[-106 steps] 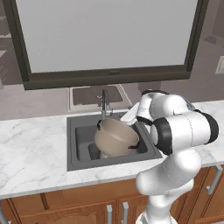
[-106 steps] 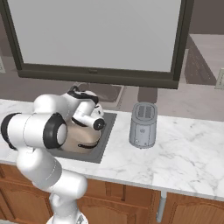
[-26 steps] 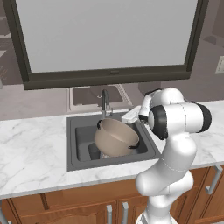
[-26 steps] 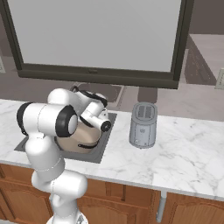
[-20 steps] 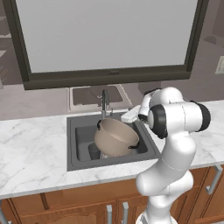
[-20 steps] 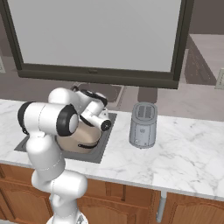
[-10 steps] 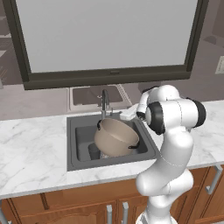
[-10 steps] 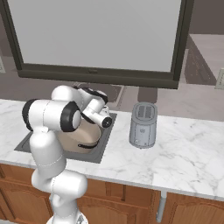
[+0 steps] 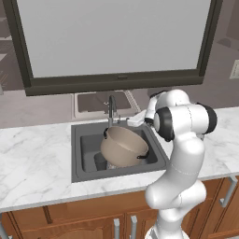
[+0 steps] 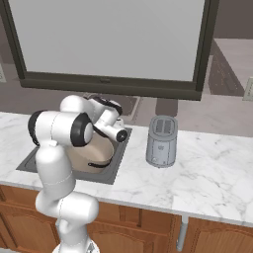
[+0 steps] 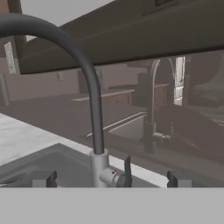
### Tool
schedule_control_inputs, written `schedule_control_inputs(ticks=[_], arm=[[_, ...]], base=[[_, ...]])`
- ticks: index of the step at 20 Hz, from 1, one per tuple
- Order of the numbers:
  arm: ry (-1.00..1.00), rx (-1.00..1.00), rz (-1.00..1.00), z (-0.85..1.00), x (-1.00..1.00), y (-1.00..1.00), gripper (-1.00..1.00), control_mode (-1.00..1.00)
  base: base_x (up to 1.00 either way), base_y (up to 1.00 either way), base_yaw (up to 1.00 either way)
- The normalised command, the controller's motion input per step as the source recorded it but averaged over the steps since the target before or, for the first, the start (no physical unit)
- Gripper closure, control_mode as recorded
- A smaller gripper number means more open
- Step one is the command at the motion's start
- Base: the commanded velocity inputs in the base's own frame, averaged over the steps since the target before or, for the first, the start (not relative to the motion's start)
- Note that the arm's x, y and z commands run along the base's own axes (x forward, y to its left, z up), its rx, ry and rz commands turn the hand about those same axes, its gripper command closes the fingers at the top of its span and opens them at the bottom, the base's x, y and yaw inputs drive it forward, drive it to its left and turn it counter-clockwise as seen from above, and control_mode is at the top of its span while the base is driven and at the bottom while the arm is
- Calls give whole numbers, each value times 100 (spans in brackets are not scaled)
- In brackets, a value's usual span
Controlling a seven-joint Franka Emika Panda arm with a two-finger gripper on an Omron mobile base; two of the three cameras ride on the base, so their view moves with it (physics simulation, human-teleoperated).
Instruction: Pick the pot and glass cup and place them in the sink. Then turn on the water.
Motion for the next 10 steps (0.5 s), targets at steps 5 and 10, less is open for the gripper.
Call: schedule_control_inputs(ticks=[5, 10], arm=[[2, 0, 0, -2, 3, 0, -100, -100], [0, 0, 0, -11, 2, 0, -100, -100]], base=[[0, 0, 0], [0, 0, 0]])
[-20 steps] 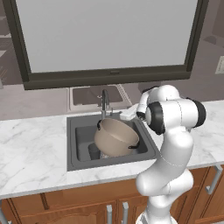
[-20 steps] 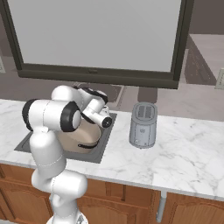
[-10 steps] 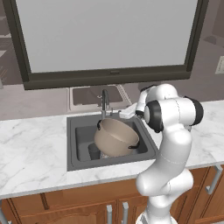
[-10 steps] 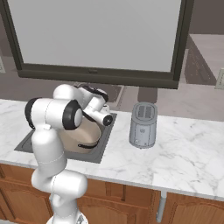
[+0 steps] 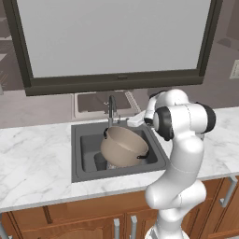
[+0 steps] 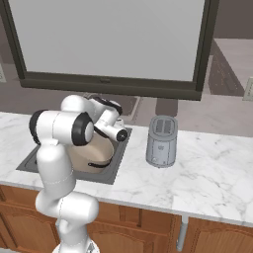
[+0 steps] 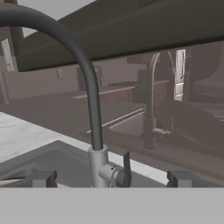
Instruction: Pick the pot and glass cup and place them in the sink. Then turn on the water.
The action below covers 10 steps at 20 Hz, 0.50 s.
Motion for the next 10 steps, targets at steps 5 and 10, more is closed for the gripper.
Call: schedule_control_inputs(ticks=[5, 10], arm=[[0, 0, 0, -9, 6, 0, -100, -100], [0, 0, 0, -5, 3, 0, -100, -100]], base=[[0, 0, 0], [0, 0, 0]])
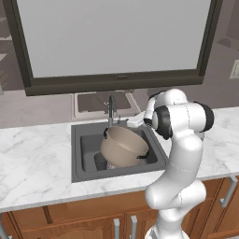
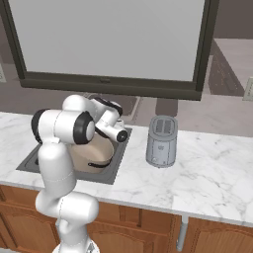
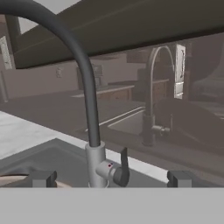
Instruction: Pick the pot and glass cup and place them in the sink. Then turn on the water.
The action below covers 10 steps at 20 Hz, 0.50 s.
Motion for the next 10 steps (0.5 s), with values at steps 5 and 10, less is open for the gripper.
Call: schedule_control_inputs(ticks=[5, 10], arm=[[0, 0, 0, -5, 2, 5, -100, -100], [0, 0, 0, -4, 4, 21, -100, -100]], base=[[0, 0, 0], [0, 0, 0]])
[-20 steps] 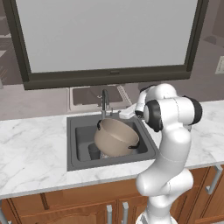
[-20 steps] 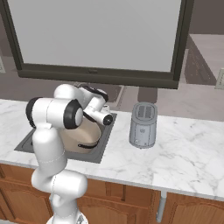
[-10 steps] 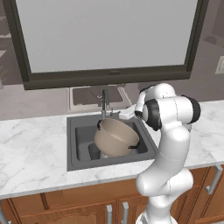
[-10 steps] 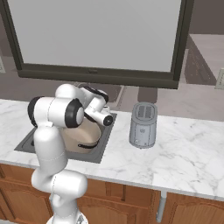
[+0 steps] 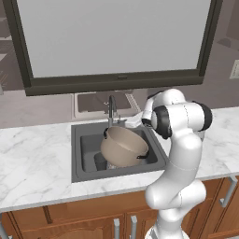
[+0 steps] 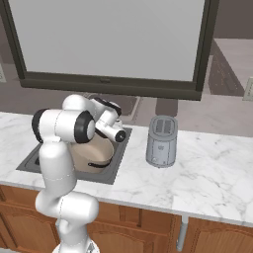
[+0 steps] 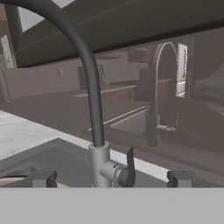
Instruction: Pick the pot and glass cup and place them in the sink. Then turn on the water.
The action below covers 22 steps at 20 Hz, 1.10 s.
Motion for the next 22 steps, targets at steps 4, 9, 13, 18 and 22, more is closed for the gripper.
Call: schedule_control_inputs(ticks=[4, 9, 13, 18, 22], arm=[[0, 0, 0, -3, 3, 24, -100, -100], [0, 0, 0, 0, 7, 10, -100, -100], [0, 1, 0, 0, 6, -1, -100, -100], [0, 2, 0, -1, 7, -4, -100, -100], [0, 0, 0, -5, 8, -5, -100, -100]], base=[[0, 0, 0], [0, 0, 0], [0, 0, 0], [0, 0, 0], [0, 0, 0]])
